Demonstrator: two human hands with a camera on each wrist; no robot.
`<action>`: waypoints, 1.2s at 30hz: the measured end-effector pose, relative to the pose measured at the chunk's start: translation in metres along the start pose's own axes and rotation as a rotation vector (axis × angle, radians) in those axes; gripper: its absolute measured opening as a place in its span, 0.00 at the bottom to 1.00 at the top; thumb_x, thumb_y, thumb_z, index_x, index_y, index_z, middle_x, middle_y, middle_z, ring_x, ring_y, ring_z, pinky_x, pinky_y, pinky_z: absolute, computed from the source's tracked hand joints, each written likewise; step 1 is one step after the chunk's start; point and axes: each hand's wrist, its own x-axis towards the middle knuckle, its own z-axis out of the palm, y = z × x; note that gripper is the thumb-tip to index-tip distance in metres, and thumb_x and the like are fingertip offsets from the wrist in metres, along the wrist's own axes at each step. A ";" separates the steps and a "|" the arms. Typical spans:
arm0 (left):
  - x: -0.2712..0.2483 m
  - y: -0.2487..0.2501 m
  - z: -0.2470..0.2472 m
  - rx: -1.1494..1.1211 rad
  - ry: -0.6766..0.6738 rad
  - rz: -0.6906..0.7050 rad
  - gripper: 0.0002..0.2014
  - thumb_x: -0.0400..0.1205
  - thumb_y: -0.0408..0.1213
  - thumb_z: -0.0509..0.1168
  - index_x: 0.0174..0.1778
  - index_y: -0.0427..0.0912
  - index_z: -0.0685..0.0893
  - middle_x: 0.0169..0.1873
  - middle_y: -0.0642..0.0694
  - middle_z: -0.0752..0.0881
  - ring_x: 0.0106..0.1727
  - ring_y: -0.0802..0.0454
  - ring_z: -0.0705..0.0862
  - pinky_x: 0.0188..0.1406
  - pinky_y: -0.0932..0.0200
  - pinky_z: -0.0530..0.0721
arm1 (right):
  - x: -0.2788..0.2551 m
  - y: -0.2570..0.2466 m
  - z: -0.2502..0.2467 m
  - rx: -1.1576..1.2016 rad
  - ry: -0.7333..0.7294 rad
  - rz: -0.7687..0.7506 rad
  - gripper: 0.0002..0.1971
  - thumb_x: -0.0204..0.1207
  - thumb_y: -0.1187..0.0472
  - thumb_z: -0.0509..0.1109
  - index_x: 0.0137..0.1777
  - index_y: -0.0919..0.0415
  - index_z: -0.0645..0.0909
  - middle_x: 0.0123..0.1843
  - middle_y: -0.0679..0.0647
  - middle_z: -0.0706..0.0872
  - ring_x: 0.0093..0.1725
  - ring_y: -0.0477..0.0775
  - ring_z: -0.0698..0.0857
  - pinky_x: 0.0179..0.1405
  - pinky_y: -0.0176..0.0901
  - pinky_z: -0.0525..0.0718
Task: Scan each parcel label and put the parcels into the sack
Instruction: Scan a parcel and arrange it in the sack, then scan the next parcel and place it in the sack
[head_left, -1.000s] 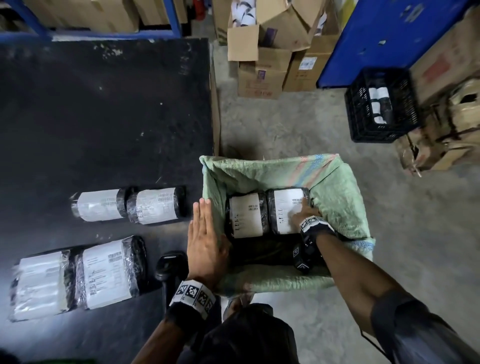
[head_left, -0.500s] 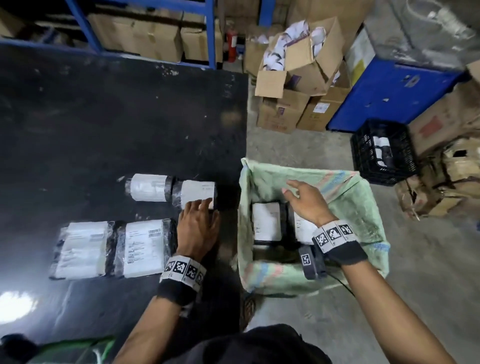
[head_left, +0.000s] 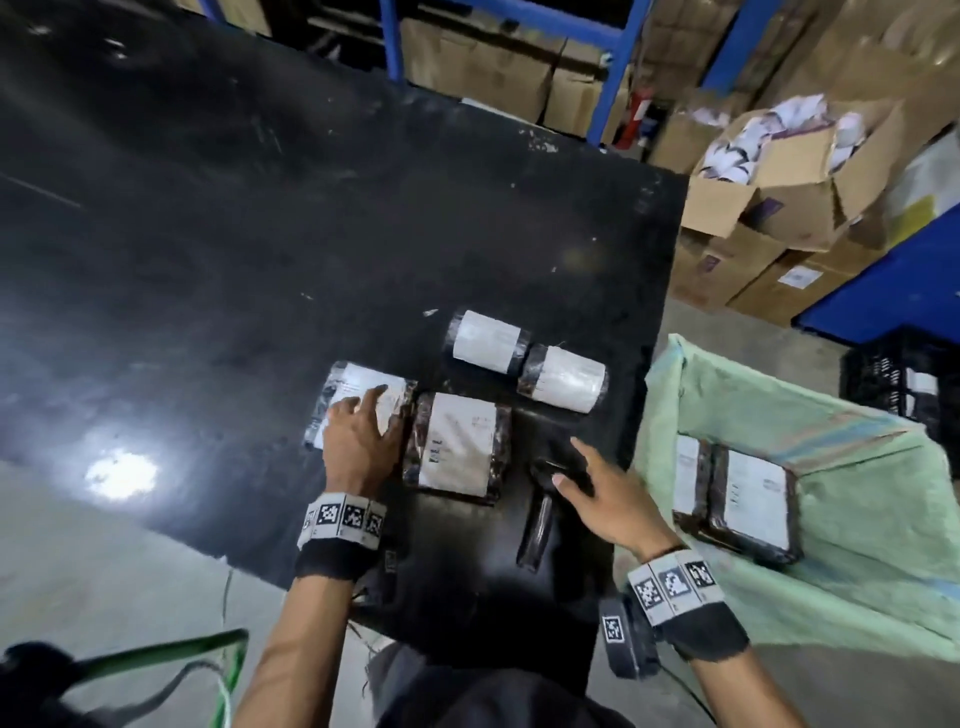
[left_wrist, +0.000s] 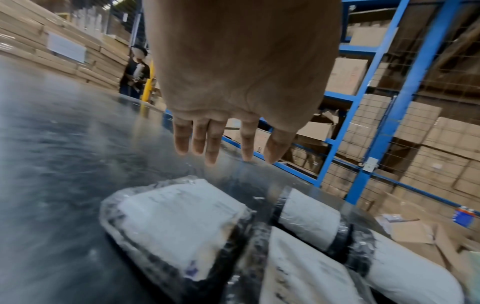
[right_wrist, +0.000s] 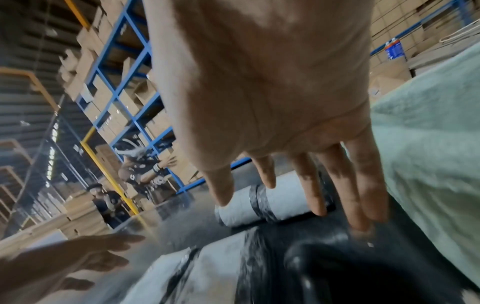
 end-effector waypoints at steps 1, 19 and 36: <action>0.002 -0.012 -0.004 0.027 -0.010 -0.019 0.27 0.86 0.41 0.70 0.82 0.42 0.78 0.70 0.25 0.81 0.73 0.28 0.76 0.68 0.34 0.77 | 0.001 -0.005 0.009 -0.021 -0.059 0.034 0.38 0.82 0.32 0.54 0.88 0.42 0.46 0.82 0.55 0.73 0.79 0.58 0.74 0.78 0.56 0.68; 0.067 -0.139 0.020 -0.009 -0.224 -0.044 0.49 0.81 0.68 0.64 0.93 0.54 0.48 0.91 0.31 0.53 0.92 0.32 0.49 0.90 0.36 0.53 | 0.036 0.007 0.131 0.676 0.331 0.238 0.44 0.80 0.55 0.73 0.88 0.46 0.49 0.82 0.53 0.71 0.79 0.54 0.73 0.73 0.37 0.65; 0.069 -0.144 0.022 -0.369 -0.250 -0.040 0.48 0.77 0.51 0.80 0.90 0.62 0.61 0.90 0.44 0.64 0.93 0.36 0.45 0.89 0.31 0.34 | 0.045 0.011 0.139 0.754 0.405 0.062 0.38 0.80 0.71 0.70 0.85 0.65 0.52 0.71 0.61 0.77 0.69 0.52 0.77 0.58 0.09 0.68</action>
